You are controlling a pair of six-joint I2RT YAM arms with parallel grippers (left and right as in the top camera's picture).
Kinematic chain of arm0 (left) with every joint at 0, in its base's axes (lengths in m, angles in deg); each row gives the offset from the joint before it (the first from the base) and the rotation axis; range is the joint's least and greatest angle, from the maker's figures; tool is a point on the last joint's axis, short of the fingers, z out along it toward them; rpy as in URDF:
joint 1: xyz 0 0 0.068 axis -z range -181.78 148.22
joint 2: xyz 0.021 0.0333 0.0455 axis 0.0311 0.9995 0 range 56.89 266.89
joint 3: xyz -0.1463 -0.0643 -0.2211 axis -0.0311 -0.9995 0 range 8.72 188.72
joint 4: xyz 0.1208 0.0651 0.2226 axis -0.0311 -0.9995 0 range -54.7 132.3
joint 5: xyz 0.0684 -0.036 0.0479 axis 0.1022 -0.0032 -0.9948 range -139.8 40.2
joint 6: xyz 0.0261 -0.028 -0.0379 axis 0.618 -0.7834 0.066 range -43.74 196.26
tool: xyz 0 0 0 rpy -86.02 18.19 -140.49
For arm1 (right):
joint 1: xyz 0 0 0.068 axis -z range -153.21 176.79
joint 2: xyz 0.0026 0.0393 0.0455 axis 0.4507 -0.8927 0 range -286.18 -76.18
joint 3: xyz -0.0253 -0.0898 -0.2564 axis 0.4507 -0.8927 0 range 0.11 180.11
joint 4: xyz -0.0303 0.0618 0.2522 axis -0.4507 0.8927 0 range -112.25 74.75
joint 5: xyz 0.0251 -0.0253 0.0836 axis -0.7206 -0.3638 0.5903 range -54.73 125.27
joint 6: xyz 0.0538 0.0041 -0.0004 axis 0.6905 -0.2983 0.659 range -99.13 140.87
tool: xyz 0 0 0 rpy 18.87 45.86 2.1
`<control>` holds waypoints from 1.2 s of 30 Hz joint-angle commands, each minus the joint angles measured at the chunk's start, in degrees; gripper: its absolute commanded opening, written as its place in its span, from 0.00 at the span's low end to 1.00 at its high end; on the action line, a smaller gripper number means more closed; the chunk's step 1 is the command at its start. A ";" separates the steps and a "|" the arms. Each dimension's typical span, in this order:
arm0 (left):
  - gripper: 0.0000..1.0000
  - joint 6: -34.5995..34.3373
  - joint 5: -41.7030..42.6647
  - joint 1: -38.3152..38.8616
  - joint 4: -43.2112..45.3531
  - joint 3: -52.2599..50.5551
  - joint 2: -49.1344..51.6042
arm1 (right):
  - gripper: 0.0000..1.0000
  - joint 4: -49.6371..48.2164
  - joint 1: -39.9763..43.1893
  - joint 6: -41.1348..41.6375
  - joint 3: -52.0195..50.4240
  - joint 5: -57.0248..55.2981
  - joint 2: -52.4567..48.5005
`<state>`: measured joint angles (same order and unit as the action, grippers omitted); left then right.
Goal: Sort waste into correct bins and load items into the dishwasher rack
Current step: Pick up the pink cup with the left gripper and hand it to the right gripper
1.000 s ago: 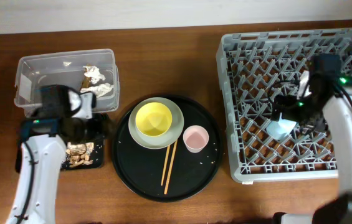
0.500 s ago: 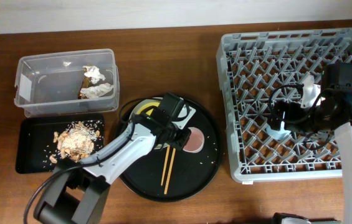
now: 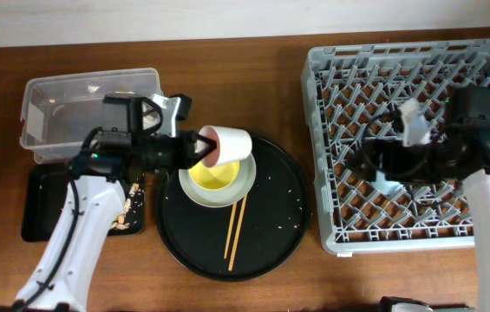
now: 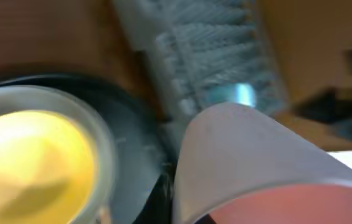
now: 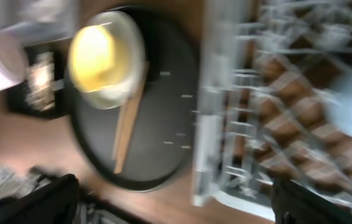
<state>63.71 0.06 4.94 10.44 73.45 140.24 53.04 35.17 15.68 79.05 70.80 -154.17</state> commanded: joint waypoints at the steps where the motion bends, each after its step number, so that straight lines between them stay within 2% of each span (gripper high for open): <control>1: 0.00 -0.68 24.04 -0.87 3.48 0.13 2.93 | 0.99 -4.28 -8.50 -2.10 -0.85 14.99 -2.80; 5: 0.00 -0.68 31.26 -0.83 4.46 0.13 3.50 | 0.99 -14.56 -16.98 -2.10 -1.90 33.20 -6.21; 7: 0.00 -0.70 31.39 -0.22 4.44 0.13 3.50 | 0.99 -20.50 -20.31 -2.05 -1.90 40.13 -6.71; 11: 0.00 -0.76 31.56 3.41 4.48 0.15 3.50 | 0.99 -22.64 -22.64 -2.08 -1.90 40.13 -6.71; 12: 0.00 -0.74 31.54 3.74 4.48 0.15 3.50 | 0.97 -22.64 -23.19 -2.08 -1.90 40.13 -6.71; 13: 0.00 -0.83 31.36 3.74 4.52 0.15 3.50 | 0.92 -22.64 -23.82 -2.08 -1.90 40.06 -6.71; 19: 0.00 -4.63 31.63 4.72 5.97 0.15 3.50 | 0.90 -23.37 -24.94 -2.08 -1.90 38.84 -6.71; 21: 0.00 -5.66 31.61 4.81 6.43 0.15 3.50 | 0.82 -23.47 -25.00 -2.05 -1.90 38.86 -6.71; 24: 0.00 -9.33 31.58 5.62 10.32 0.15 3.50 | 0.80 -24.00 -26.01 -2.08 -1.90 38.84 -6.71; 27: 0.00 -9.33 31.58 5.62 10.19 0.15 3.50 | 0.76 -26.73 -26.01 -2.05 -1.90 38.84 -6.71; 30: 0.00 -9.33 31.63 5.62 10.16 0.15 3.50 | 0.76 -29.16 -25.99 -2.03 -1.90 38.10 -6.71; 33: 0.00 -11.04 31.12 5.60 10.21 0.15 3.50 | 0.76 -29.73 -26.01 -1.66 -1.90 32.46 -6.71; 36: 0.00 -11.04 30.69 5.60 10.21 0.15 3.50 | 0.66 -29.97 -25.99 -1.66 -1.90 31.23 -6.71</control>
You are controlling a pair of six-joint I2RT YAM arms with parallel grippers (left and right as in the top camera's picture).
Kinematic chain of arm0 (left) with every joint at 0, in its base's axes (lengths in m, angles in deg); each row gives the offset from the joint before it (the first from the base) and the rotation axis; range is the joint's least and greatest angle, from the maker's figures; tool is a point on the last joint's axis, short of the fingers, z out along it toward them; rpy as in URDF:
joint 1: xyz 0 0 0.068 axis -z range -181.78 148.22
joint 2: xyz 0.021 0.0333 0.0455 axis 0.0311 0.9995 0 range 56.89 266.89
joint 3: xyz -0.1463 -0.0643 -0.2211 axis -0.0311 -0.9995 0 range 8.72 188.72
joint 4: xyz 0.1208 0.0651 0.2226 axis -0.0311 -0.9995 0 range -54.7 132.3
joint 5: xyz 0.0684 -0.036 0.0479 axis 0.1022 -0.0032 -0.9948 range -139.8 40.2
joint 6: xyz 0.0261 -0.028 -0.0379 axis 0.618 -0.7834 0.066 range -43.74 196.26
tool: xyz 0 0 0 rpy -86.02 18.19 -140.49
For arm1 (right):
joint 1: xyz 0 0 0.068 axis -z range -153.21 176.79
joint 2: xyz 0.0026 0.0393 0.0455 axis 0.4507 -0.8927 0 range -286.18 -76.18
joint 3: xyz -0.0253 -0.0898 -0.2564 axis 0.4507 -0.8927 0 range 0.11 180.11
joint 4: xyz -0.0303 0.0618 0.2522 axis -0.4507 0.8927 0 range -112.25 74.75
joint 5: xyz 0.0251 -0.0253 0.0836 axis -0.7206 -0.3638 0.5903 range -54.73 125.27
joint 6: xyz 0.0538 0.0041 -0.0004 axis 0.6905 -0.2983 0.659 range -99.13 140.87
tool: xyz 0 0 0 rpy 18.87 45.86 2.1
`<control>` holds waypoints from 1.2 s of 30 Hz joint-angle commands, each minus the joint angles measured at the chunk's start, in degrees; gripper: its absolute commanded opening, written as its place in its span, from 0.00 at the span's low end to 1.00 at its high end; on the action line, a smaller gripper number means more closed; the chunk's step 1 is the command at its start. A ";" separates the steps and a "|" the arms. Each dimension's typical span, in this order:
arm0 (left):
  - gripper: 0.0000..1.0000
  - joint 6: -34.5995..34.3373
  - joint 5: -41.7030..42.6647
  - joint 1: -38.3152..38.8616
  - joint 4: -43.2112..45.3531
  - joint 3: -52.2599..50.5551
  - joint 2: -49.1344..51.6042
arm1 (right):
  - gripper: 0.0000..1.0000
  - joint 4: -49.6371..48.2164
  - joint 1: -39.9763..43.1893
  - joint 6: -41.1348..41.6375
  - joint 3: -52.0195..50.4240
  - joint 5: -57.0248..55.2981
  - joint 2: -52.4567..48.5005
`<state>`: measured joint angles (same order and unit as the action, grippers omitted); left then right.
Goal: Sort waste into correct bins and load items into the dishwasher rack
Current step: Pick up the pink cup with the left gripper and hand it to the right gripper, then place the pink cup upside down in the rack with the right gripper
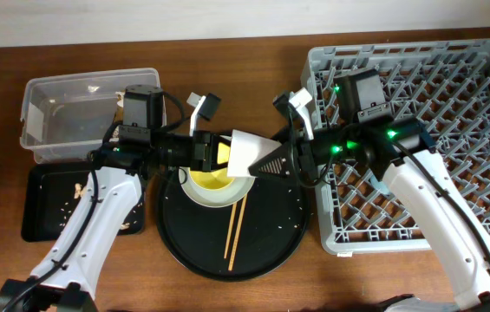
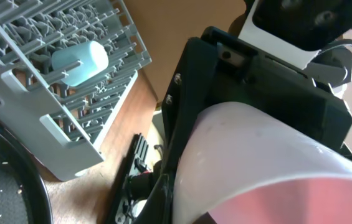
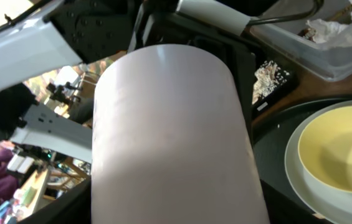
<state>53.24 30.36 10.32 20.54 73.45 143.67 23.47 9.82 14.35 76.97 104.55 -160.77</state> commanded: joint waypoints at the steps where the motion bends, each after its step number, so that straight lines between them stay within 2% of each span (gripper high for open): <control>1: 0.00 -0.57 0.39 0.22 0.11 0.15 0.07 | 0.64 -0.72 -0.63 -0.33 0.17 -2.51 -0.11; 4: 0.00 -0.52 -0.70 0.24 0.11 0.15 0.07 | 0.62 -0.96 -0.66 -0.33 0.17 -2.49 -0.11; 5: 0.08 -0.48 -1.75 0.24 0.11 0.15 0.07 | 0.62 -0.98 -0.63 -0.35 0.17 -2.54 -0.11; 6: 0.27 0.09 -3.28 0.22 0.11 0.15 0.07 | 0.62 -1.01 -0.63 -0.35 0.17 -2.67 -0.11; 7: 0.38 1.40 -5.46 0.22 0.07 0.15 0.07 | 0.62 -0.96 -0.63 -0.33 0.17 -3.82 -0.11; 8: 0.50 2.32 -11.89 0.22 -1.29 0.15 0.07 | 0.62 -0.13 -0.63 -0.33 0.17 -7.87 -0.11; 9: 0.52 4.83 -18.05 0.22 -3.37 0.15 0.04 | 0.59 0.59 -0.63 -0.33 0.17 -10.78 -0.11; 10: 0.52 6.49 -20.68 0.15 -4.59 0.15 0.04 | 0.57 1.53 -0.63 -0.31 0.17 -14.21 -0.11; 11: 0.54 10.10 -26.77 -0.31 -7.76 0.15 0.00 | 0.55 3.65 -0.59 -0.33 0.17 -21.05 -0.11; 13: 0.56 13.42 -33.22 -2.62 -11.89 0.15 -0.26 | 0.55 6.88 -0.11 -0.31 0.33 -29.64 -0.09; 17: 0.58 21.68 -45.05 -12.41 -24.04 0.17 -3.58 | 0.52 19.39 6.19 -0.31 5.16 -39.34 0.00; 20: 0.62 22.86 -56.00 -18.58 -30.38 0.17 -6.91 | 0.52 30.12 12.94 0.00 11.91 -47.28 0.00; 24: 0.62 22.86 -56.17 -22.01 -33.03 0.17 -7.30 | 0.48 36.50 20.79 7.78 15.58 -62.29 -0.48; 34: 0.62 22.86 -56.00 -22.01 -33.27 0.17 -7.32 | 0.50 28.06 22.62 8.13 15.63 -62.45 -16.68; 36: 0.62 22.86 -56.02 -22.01 -33.27 0.17 -7.30 | 0.57 28.00 22.62 8.09 15.63 -62.47 -18.71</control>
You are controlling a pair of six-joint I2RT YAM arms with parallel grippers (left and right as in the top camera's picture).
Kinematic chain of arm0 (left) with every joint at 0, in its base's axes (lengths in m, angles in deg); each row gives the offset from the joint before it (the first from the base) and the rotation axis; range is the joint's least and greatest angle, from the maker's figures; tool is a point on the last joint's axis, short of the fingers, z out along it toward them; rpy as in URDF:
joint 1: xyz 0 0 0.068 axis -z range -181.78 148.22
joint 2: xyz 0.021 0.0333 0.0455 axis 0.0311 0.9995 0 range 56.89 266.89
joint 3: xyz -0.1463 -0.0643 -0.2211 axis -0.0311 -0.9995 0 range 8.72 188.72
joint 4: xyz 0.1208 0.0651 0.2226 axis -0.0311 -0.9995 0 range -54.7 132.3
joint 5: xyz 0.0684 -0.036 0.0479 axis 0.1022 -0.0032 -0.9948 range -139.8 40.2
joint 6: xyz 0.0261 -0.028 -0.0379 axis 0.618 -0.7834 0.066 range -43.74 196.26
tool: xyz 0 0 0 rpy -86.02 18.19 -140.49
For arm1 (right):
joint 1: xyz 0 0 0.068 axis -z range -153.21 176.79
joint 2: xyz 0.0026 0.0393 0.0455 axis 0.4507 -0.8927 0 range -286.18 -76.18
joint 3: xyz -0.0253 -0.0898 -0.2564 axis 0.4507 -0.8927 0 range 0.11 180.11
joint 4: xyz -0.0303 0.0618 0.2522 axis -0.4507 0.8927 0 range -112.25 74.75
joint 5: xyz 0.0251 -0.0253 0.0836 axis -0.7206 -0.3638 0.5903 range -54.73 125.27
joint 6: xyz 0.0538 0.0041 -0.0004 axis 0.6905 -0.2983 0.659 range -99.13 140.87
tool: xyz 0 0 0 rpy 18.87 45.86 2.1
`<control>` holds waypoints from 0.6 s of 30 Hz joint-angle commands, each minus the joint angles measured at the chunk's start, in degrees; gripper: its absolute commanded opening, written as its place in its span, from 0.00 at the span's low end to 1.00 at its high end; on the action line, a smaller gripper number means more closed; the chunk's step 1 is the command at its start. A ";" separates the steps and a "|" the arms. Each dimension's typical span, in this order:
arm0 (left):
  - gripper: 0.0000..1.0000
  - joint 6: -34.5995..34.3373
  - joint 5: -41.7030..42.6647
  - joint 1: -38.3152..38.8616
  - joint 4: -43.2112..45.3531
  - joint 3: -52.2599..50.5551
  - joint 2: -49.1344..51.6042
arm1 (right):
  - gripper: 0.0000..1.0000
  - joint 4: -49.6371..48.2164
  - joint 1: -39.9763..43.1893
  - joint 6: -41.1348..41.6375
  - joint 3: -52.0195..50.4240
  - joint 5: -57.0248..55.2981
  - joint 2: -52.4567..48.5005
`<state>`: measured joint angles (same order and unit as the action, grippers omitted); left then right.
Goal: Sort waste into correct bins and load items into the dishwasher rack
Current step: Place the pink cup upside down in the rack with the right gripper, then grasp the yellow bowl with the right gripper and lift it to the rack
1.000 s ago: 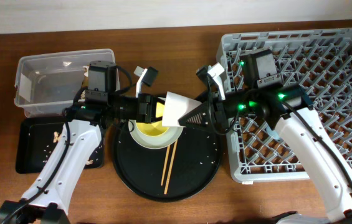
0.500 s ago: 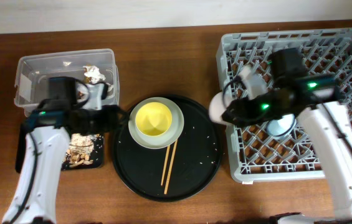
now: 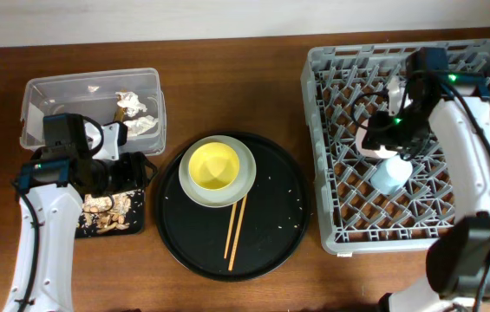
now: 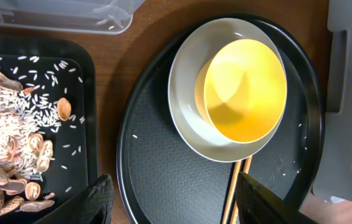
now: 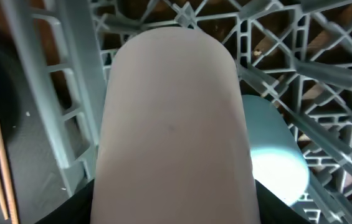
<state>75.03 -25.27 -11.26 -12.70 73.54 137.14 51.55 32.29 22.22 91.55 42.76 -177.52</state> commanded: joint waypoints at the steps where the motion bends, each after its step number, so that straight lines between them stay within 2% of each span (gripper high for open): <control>1: 0.62 1.07 -0.37 -0.44 -0.02 0.09 -0.76 | 0.58 -0.04 0.15 0.22 1.05 -0.68 -2.54; 2: 0.62 1.07 -0.37 -0.44 -0.04 0.09 -0.76 | 0.58 0.00 0.15 0.24 1.05 -0.68 -3.19; 5: 0.62 1.07 -0.37 -0.44 -0.04 0.09 -0.76 | 0.98 0.11 0.15 0.22 1.05 -0.66 -3.67; 11: 0.62 1.07 -0.37 -0.44 -0.57 0.07 -0.76 | 0.99 1.05 0.15 0.24 1.31 -0.11 -2.27; 14: 0.62 1.09 -0.87 -0.44 -1.29 0.07 -0.76 | 0.99 2.38 -0.33 0.07 4.22 7.72 2.95; 16: 0.62 -0.20 -9.57 -0.44 -2.95 0.07 -0.76 | 0.99 0.92 -4.92 0.00 4.55 12.26 7.85; 17: 0.62 -4.52 -17.22 -0.44 -4.87 0.07 -0.76 | 0.99 -1.09 -9.88 0.00 4.52 12.20 8.85; 18: 0.62 -6.34 -20.15 -0.46 -6.08 0.07 -0.76 | 0.99 -2.51 -13.05 0.02 4.48 12.15 8.79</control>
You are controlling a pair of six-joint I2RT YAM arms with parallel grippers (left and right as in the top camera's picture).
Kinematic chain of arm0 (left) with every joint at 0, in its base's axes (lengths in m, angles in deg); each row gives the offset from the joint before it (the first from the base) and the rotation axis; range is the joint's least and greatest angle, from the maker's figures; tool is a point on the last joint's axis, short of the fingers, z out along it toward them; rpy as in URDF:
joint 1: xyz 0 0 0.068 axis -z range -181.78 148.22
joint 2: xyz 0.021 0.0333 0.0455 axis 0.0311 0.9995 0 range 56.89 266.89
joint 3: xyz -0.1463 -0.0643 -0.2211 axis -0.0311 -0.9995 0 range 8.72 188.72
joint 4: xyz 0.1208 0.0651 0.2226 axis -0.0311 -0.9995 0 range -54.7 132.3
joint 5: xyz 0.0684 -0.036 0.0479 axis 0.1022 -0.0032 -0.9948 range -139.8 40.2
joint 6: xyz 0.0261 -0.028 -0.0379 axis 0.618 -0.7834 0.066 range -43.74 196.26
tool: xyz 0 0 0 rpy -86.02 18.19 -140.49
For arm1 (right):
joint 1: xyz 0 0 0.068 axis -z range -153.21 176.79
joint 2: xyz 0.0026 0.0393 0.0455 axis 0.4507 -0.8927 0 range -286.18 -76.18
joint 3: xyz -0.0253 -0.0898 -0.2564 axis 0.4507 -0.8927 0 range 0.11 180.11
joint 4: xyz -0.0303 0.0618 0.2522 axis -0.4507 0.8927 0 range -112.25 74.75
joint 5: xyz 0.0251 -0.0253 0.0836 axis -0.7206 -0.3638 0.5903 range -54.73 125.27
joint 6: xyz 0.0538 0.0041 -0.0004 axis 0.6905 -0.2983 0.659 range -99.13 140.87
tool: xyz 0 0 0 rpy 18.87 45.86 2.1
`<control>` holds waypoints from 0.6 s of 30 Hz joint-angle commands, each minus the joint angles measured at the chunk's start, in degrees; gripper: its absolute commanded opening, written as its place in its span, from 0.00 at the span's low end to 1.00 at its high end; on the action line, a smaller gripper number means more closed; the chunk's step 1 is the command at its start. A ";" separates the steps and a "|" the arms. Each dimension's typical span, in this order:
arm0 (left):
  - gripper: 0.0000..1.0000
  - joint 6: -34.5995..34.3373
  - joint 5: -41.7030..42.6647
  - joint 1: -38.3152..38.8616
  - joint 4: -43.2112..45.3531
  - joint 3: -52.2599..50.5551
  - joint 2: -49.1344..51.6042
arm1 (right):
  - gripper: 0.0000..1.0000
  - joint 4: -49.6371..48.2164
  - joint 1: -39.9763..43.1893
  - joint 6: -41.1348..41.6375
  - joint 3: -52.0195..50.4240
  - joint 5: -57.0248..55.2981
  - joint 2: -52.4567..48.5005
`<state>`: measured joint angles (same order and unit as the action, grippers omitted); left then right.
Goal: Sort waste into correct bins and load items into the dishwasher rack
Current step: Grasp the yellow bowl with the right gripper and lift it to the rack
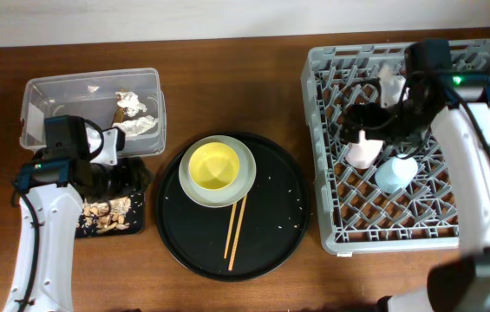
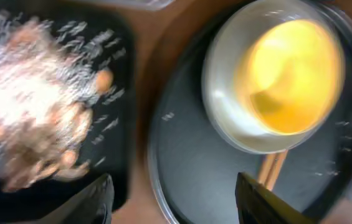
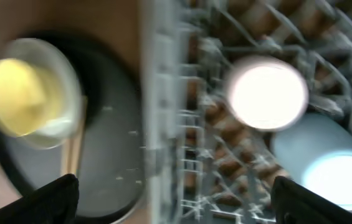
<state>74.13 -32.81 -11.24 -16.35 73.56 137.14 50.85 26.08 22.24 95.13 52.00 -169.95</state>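
Note:
The white paper cup (image 1: 363,152) rests in the grey dishwasher rack (image 1: 331,234), beside a pale blue cup (image 1: 394,173). In the right wrist view the white cup (image 3: 266,93) shows end-on as a bright disc, the blue cup (image 3: 337,168) to its right. My right gripper (image 1: 368,117) hangs open and empty over the rack's left part. My left gripper (image 1: 116,178) is open and empty over the right edge of the black waste tray (image 2: 14,180). A yellow bowl (image 2: 291,74) sits inside a white bowl (image 2: 225,93), with wooden chopsticks (image 2: 272,168) below it.
The bowls and chopsticks (image 1: 234,230) lie on a round black tray (image 1: 279,234) at the middle. A clear plastic bin (image 1: 45,95) holding crumpled paper stands at the back left. The black waste tray (image 1: 41,212) carries rice and shells.
My right gripper held the white cup over the rack; now it is open and the cup rests in the rack beside the blue cup. My left gripper stays open over the waste tray.
My left gripper first held the white cup above the bowls while the right arm was over the rack. Then both grippers met on the cup over the round tray. Then the right one had it over the rack, the left open by the waste tray. Now the cup is in the rack.

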 commanded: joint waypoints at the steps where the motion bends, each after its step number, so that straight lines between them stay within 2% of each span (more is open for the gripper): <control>1: 0.63 -5.79 -13.03 -0.48 -3.06 0.04 -0.76 | 0.98 -3.52 -10.58 0.07 0.76 2.47 0.52; 5: 0.65 -5.79 -12.98 -0.46 -3.61 0.04 -0.76 | 0.85 -10.05 -24.70 6.08 0.70 0.15 -8.07; 7: 0.65 -5.79 -12.96 -0.46 -3.61 0.04 -0.76 | 0.84 -13.27 -28.70 8.24 0.70 0.07 -12.81; 11: 0.65 -6.01 -12.68 -0.46 -4.04 0.04 -0.76 | 0.75 -20.09 -33.99 18.14 0.70 -7.91 -23.91; 13: 0.65 -6.01 -11.87 -0.46 -4.04 0.04 -0.76 | 0.64 -22.47 -34.32 21.24 0.70 -8.59 -27.69; 14: 0.65 -6.01 -11.87 -0.46 -4.04 0.04 -0.76 | 0.51 -22.99 -34.32 21.77 0.70 -8.57 -28.98; 16: 0.65 -6.01 -11.87 -0.46 -4.04 0.04 -0.76 | 0.44 -23.32 -34.53 22.73 0.68 -8.63 -30.21; 17: 0.65 -6.01 -11.87 -0.46 -4.04 0.04 -0.76 | 0.35 -23.50 -34.53 22.73 0.68 -8.66 -30.29; 18: 0.65 -5.99 -11.87 -0.46 -4.04 0.04 -0.76 | 0.17 -23.45 -34.51 22.73 0.68 -8.63 -30.25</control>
<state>68.89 -45.14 -11.30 -20.33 73.54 137.14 27.53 -8.15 43.57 95.66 44.29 -199.68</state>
